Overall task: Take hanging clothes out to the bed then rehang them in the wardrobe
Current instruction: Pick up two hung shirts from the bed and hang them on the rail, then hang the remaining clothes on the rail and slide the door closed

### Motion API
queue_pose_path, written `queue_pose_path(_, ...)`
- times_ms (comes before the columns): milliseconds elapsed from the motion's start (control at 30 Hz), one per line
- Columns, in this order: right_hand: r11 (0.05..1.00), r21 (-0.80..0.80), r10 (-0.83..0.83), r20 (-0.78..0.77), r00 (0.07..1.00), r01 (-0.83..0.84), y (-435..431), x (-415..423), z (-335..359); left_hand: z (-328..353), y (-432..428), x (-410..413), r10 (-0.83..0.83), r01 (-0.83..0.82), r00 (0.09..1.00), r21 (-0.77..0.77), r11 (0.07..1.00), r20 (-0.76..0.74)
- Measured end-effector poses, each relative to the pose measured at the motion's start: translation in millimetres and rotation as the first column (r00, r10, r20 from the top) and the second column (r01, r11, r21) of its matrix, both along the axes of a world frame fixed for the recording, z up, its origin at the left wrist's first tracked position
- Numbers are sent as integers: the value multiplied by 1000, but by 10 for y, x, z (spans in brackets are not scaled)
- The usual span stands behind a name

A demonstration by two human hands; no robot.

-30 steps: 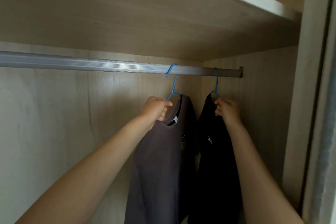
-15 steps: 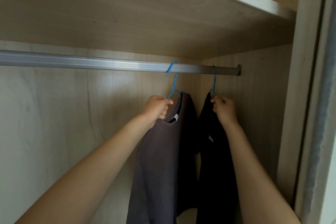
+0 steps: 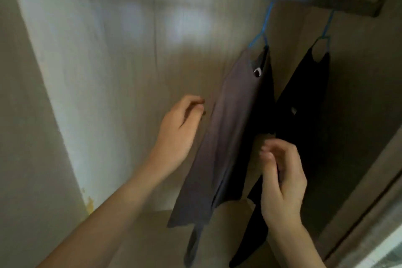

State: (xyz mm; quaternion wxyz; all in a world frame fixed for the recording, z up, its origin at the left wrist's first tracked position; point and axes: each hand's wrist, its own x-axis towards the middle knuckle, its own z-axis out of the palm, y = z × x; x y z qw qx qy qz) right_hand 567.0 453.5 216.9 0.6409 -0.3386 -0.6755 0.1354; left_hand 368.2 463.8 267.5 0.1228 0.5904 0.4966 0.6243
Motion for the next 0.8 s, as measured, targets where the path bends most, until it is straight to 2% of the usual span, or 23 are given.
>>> queue_pose_path(67, 961, -247, 98, -118, 988, -124, -192, -23, -570, -592, -304, -83, 20, 2, 989, -148, 989, 148)
queue_pose_path(100, 909, -377, 127, -155, 980, -178, -276, -40, -869, -898, -460, -107, 56, -6, 975, -228, 974, 214)
queue_pose_path(167, 772, -596, 162, -150, 975, -220, -438, -60, -1491, -1540, -803, -138, 158, -22, 935, -392, 920, 318)
queue_pose_path(233, 592, -765, 208, -158, 965, -253, -569, -55, -2081, -2174, -1201, -156, 305, -53, 866, -532, 845, 397)
queue_pose_path(367, 191, -962, 370, -115, 922, -197, -719, -27, -2975, -3186, -2072, -184, 543, -52, 746, -779, 625, 386)
queue_pose_path(433, 75, -989, 469, -78, 880, -128, -794, -49, -3231, -3471, -2557, -178, 647, -51, 680, -857, 512, 346)
queue_pose_path(567, -45, -996, 648, -87, 756, -76, -987, -282, -3450, -3765, -3551, -108, 805, -162, 568, -935, 315, 173)
queue_pose_path(667, -67, -993, 788, -112, 606, -96, -1213, -645, -3436, -3820, -4167, 36, 926, -192, 339, -952, 240, 165)
queue_pose_path(800, -71, -991, 941, -105, 322, -116, -1733, -1223, -3357, -3783, -4833, 324, 986, -274, 2, -948, 161, 167)
